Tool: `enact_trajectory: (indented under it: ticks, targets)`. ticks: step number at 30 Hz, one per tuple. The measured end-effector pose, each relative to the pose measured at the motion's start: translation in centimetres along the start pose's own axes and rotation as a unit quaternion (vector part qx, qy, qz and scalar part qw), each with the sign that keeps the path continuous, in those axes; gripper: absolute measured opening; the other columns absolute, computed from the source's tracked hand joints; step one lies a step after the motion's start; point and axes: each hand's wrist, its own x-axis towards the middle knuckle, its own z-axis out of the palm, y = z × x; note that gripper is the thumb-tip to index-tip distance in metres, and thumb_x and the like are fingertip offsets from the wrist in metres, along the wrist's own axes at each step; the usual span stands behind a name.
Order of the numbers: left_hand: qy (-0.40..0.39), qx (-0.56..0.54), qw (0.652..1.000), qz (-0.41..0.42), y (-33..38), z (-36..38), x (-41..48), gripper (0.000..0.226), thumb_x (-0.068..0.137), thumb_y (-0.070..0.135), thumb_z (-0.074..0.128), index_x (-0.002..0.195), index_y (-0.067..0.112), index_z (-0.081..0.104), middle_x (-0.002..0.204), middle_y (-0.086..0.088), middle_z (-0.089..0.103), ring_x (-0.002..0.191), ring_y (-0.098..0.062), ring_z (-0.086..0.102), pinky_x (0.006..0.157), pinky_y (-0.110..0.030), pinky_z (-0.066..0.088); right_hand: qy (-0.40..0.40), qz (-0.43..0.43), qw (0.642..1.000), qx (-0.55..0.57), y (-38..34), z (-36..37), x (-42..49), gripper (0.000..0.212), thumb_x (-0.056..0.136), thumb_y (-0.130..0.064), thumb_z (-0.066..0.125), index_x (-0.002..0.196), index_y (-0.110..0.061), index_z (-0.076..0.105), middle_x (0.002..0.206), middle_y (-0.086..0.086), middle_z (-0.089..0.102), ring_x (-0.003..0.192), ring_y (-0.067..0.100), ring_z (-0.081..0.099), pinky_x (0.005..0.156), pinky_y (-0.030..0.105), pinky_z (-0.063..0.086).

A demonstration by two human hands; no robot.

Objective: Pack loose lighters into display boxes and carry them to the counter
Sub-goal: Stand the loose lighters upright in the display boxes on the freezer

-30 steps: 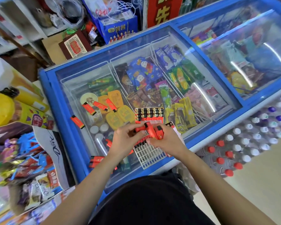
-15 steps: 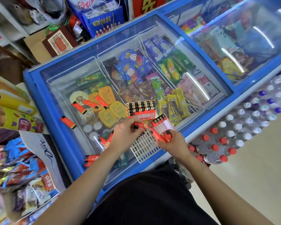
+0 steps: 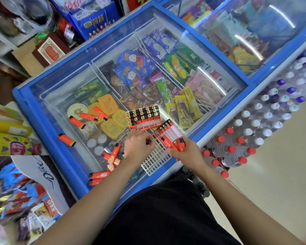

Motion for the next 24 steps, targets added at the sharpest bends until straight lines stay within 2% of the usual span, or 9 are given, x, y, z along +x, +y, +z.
enact_trajectory:
  ticks: [2, 5, 7, 10, 12, 17, 21, 24]
  targets:
    - [0.021, 0.003, 1.000, 0.001, -0.2, 0.4, -0.1, 0.015, 0.084, 0.030, 0.067, 0.092, 0.025, 0.079, 0.086, 0.009, 0.072, 0.088, -0.014, 0.065, 0.097, -0.043, 0.053, 0.000, 0.000, 1.000, 0.010, 0.2, -0.1, 0.1, 0.033, 0.079, -0.025, 0.082, 0.087, -0.003, 0.058, 0.065, 0.000, 0.058, 0.055, 0.013, 0.058, 0.055, 0.025, 0.052]
    - [0.025, 0.005, 1.000, 0.001, -0.3, 0.4, -0.2, 0.013, 0.083, 0.028, 0.070, 0.092, 0.025, 0.079, 0.084, 0.009, 0.069, 0.087, -0.014, 0.064, 0.092, -0.038, 0.055, -0.004, 0.003, 1.000, 0.022, 0.5, -0.1, 0.3, 0.035, 0.079, -0.026, 0.083, 0.089, -0.003, 0.058, 0.067, 0.000, 0.058, 0.056, 0.013, 0.058, 0.060, 0.031, 0.056]
    - [0.012, 0.007, 1.000, 0.001, -0.4, 0.4, -0.2, 0.016, 0.083, 0.031, 0.070, 0.097, 0.028, 0.077, 0.087, 0.011, 0.069, 0.090, -0.014, 0.063, 0.090, -0.036, 0.054, -0.007, -0.001, 1.000, 0.027, 0.6, -0.1, 0.4, 0.036, 0.080, -0.025, 0.083, 0.091, -0.001, 0.058, 0.067, 0.002, 0.057, 0.056, 0.012, 0.056, 0.058, 0.029, 0.054]
    - [-0.020, 0.011, 1.000, 0.008, -0.8, 0.3, -0.2, 0.032, 0.083, 0.043, 0.069, 0.114, 0.035, 0.072, 0.099, 0.012, 0.072, 0.100, -0.014, 0.065, 0.098, -0.038, 0.051, -0.015, -0.009, 0.999, 0.031, 0.6, 0.1, 0.6, 0.040, 0.080, -0.023, 0.083, 0.093, 0.004, 0.056, 0.069, 0.007, 0.056, 0.056, 0.012, 0.055, 0.054, 0.020, 0.051]
    - [-0.018, 0.004, 1.000, 0.009, -1.2, 0.3, -0.4, 0.038, 0.084, 0.050, 0.066, 0.120, 0.036, 0.069, 0.108, 0.013, 0.072, 0.106, -0.013, 0.064, 0.098, -0.038, 0.052, -0.025, -0.011, 0.999, 0.040, 0.5, 0.3, 0.8, 0.043, 0.080, -0.022, 0.083, 0.095, 0.006, 0.055, 0.072, 0.011, 0.057, 0.057, 0.014, 0.055, 0.054, 0.020, 0.051]
    - [0.039, -0.020, 0.997, 0.056, -1.1, 0.1, -1.1, 0.034, 0.090, 0.052, 0.056, 0.110, 0.033, 0.075, 0.101, 0.015, 0.074, 0.095, -0.007, 0.068, 0.078, -0.035, 0.061, -0.022, -0.013, 0.998, 0.050, 0.6, 0.6, 1.0, 0.039, 0.080, -0.022, 0.083, 0.094, 0.004, 0.058, 0.080, 0.024, 0.064, 0.058, 0.014, 0.059, 0.055, 0.022, 0.053]
    - [0.047, -0.033, 0.998, 0.030, -1.1, -0.2, -1.4, 0.022, 0.090, 0.043, 0.066, 0.109, 0.034, 0.074, 0.099, 0.016, 0.074, 0.094, -0.008, 0.069, 0.079, -0.034, 0.061, -0.023, -0.017, 0.999, 0.046, 0.5, 0.7, 0.9, 0.035, 0.081, -0.022, 0.082, 0.093, 0.002, 0.059, 0.082, 0.024, 0.066, 0.057, 0.014, 0.059, 0.054, 0.022, 0.053]
    - [0.031, -0.054, 0.998, 0.012, -1.1, -0.3, -1.2, 0.027, 0.088, 0.045, 0.065, 0.111, 0.035, 0.074, 0.101, 0.015, 0.074, 0.098, -0.010, 0.068, 0.082, -0.038, 0.060, -0.020, -0.021, 0.998, 0.051, 0.5, 0.8, 0.8, 0.030, 0.081, -0.021, 0.082, 0.091, -0.003, 0.061, 0.078, 0.020, 0.068, 0.056, 0.014, 0.060, 0.055, 0.026, 0.054]
